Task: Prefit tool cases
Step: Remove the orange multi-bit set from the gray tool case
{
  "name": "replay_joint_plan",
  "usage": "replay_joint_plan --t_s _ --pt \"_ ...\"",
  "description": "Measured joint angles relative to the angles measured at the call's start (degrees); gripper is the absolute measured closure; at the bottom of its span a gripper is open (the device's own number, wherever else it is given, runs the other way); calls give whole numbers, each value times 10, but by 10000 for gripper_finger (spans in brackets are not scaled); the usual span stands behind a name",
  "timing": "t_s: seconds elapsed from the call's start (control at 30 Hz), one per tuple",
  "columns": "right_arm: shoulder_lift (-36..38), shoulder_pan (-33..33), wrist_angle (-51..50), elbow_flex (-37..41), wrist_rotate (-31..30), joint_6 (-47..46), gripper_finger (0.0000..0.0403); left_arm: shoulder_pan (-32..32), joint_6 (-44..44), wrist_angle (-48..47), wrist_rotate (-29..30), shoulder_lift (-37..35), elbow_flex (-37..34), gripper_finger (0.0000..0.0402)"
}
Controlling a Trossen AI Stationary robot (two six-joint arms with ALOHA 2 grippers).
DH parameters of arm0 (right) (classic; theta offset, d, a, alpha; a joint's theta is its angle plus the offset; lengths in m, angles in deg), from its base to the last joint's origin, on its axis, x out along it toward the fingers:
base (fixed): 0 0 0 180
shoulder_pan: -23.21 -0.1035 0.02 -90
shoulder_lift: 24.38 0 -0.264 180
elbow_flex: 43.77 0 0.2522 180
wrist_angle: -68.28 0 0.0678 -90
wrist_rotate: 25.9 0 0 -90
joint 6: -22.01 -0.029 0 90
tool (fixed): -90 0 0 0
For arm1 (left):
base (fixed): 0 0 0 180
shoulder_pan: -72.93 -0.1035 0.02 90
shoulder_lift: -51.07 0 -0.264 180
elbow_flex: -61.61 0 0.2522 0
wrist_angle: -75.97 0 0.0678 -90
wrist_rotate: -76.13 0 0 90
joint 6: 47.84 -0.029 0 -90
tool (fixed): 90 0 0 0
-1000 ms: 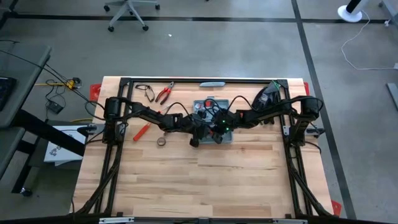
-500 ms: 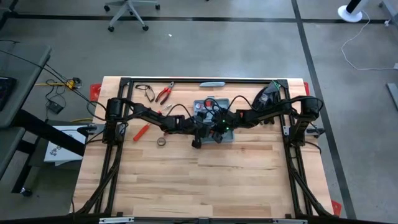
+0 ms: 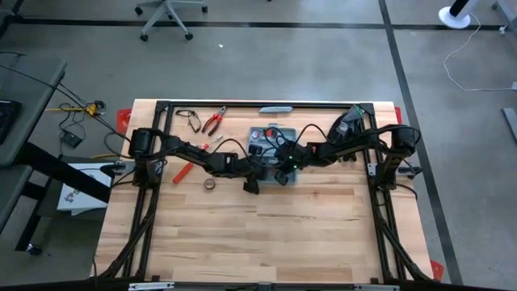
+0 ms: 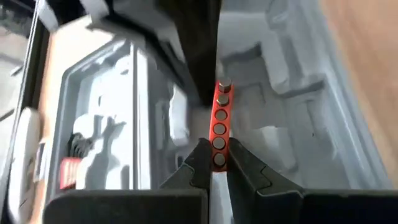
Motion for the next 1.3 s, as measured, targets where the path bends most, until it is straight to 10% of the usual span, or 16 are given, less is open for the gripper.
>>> replay_joint_plan --t_s 0.53,1.0,1.3 --pt "8 -1 -50 14 -36 4 403 43 134 -245 196 -76 1 391" --pt "7 0 21 55 -32 -22 403 89 352 -267 186 -77 -101 393" --pt "6 0 23 55 -30 -22 403 103 377 -255 174 -79 -106 316"
